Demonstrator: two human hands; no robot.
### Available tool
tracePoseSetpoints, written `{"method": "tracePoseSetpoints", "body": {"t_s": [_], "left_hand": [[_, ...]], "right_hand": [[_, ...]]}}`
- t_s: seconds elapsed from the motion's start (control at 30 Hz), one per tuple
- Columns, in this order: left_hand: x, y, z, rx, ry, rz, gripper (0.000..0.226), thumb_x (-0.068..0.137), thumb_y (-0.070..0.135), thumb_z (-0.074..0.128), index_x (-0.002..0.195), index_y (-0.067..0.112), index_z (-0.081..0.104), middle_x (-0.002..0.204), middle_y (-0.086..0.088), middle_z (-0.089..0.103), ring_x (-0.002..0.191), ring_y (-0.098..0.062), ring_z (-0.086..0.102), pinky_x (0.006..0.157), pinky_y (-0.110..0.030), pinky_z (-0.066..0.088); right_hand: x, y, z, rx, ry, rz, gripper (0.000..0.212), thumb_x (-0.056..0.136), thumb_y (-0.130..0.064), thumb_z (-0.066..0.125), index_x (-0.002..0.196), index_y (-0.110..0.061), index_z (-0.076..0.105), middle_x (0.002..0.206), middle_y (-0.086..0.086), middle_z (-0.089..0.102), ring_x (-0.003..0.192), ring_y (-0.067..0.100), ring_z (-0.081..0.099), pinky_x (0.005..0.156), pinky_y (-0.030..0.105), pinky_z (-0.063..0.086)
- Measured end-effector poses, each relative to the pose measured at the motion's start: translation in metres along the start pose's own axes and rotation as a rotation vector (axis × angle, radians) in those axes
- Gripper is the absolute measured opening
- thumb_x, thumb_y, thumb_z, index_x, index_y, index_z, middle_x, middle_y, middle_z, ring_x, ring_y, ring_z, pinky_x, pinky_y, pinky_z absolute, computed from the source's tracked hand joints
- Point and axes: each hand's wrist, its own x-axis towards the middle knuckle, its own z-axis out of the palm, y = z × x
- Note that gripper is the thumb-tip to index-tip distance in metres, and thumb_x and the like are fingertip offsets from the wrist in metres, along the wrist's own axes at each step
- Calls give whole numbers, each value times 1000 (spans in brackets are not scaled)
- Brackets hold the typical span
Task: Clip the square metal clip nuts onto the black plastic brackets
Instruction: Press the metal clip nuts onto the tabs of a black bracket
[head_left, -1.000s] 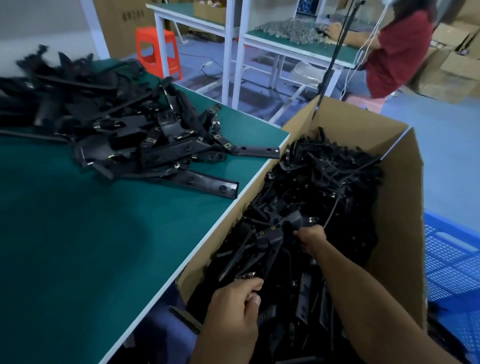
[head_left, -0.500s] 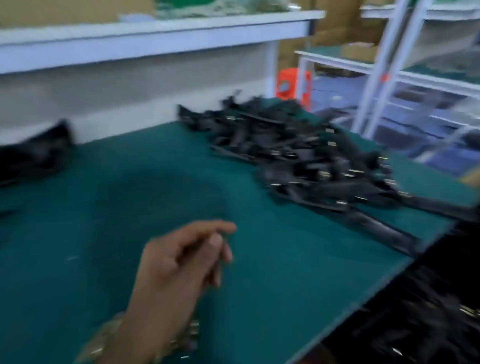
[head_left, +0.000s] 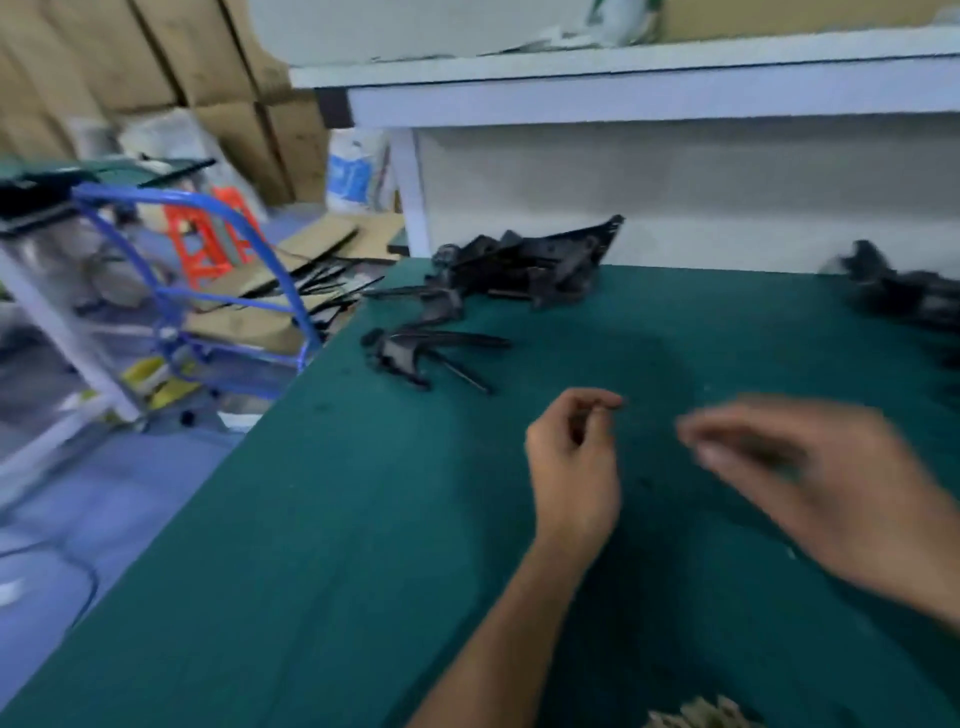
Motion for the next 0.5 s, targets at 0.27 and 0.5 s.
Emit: {"method": "tracePoseSetpoints", "body": {"t_s": [0.27, 0.5], "left_hand": [[4, -1, -10, -268, 246, -336, 21, 96, 14, 40, 87, 22, 57, 66, -1, 47, 58, -17, 39, 58, -40, 32], [7, 0, -10, -254, 250, -373, 18, 98, 19, 42, 88, 21, 57, 77, -5, 60, 68, -20, 50, 64, -39, 43]], "right_hand": [[222, -14, 165, -193, -404, 108, 56, 97, -24, 67, 150, -26, 49, 153, 2, 50, 137, 24, 50, 112, 38, 42], [228, -5, 188, -446, -232, 7, 4, 98, -15, 56, 95, -16, 58, 96, 10, 63, 81, 33, 58, 61, 35, 38]]}}
